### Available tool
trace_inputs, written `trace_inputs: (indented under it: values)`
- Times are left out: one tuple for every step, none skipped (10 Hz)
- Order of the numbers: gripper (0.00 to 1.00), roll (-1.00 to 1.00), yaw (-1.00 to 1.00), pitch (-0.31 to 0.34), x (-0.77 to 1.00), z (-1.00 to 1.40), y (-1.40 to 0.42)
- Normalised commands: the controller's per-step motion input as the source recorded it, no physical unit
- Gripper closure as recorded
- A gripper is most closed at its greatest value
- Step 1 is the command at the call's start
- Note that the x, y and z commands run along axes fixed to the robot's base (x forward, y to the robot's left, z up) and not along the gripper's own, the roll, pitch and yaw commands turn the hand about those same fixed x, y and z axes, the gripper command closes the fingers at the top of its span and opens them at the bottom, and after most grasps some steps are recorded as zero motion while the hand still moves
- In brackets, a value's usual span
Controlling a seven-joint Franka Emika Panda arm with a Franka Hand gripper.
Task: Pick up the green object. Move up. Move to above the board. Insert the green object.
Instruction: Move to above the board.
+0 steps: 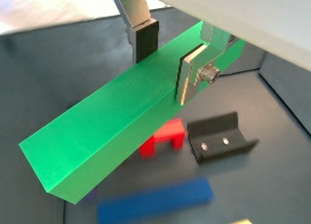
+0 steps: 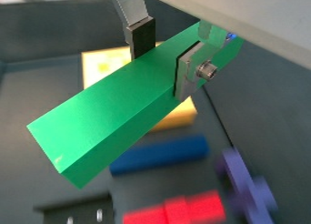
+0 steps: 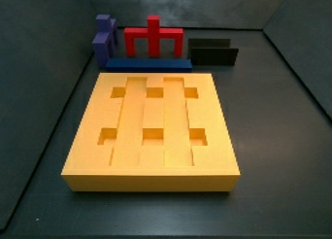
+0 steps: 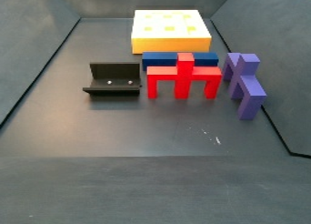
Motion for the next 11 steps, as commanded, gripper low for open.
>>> trace_inputs:
  values:
    - [1.0, 0.0, 1.0, 0.028, 0.05, 0.16, -1.4]
    - [1.0, 0.01, 1.0, 0.035, 0.06, 0.16, -1.4]
    - [1.0, 0.01, 1.0, 0.045, 0.07, 0.17, -1.4]
    - [1.0, 0.02, 1.0, 0.062, 0.12, 0.17, -1.4]
    - [1.0, 0.02, 1.0, 0.079, 0.16, 0.18, -1.4]
    - [1.0, 0.03, 1.0, 0.092, 0.12, 0.1, -0.78]
    - [1.0, 0.04, 1.0, 0.124, 0.09, 0.04, -0.19]
    - [1.0, 0.04, 1.0, 0.129, 0.06, 0.04, -0.11]
    - [1.0, 0.06, 1.0, 0.14, 0.04, 0.03, -0.1]
    - [1.0, 0.08, 1.0, 0.178, 0.05, 0.04, -0.06]
    - [1.0, 0.08, 0.87, 0.197, 0.06, 0.04, -0.05]
